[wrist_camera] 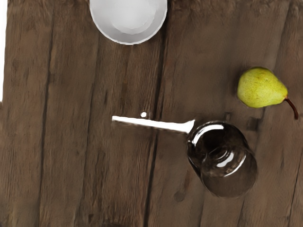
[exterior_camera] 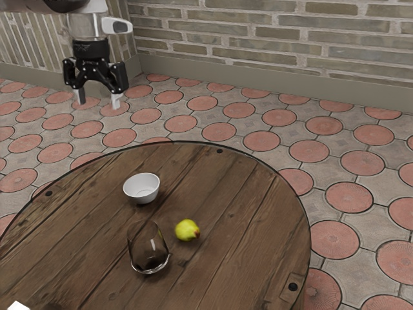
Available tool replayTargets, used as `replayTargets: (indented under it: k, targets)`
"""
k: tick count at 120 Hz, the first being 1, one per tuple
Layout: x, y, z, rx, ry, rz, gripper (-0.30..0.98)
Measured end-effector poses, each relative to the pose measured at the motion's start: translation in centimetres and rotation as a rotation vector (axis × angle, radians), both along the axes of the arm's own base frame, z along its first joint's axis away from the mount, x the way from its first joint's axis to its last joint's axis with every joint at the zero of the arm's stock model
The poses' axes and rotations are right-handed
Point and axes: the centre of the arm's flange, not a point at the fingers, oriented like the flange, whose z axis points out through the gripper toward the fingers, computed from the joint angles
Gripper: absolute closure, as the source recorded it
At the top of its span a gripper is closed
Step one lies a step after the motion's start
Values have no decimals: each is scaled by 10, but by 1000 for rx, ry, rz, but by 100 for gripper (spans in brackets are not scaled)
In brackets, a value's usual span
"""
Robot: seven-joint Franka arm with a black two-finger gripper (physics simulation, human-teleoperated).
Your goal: Place the pear in the bowl.
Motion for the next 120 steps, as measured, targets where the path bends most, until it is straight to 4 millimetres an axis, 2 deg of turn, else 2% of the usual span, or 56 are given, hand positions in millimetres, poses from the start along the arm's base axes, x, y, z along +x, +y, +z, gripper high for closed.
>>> replayTargets:
  k: [22,31,36,42,48,55,65,99,120]
  targets:
    - [17,-2,3,15,-107,21,0]
    - [30,-3,-13,7,-108,48,0]
    - [37,-12,-24,5,-101,77,0]
    - [47,-42,-44,11,-82,98,0]
    - [54,-74,-73,11,-45,117,0]
    - [55,-90,-115,-5,4,175,0]
    - [52,-97,-174,-56,64,293,0]
    - [52,-123,-310,-154,201,662,0]
    - [46,-123,-364,-132,244,816,0]
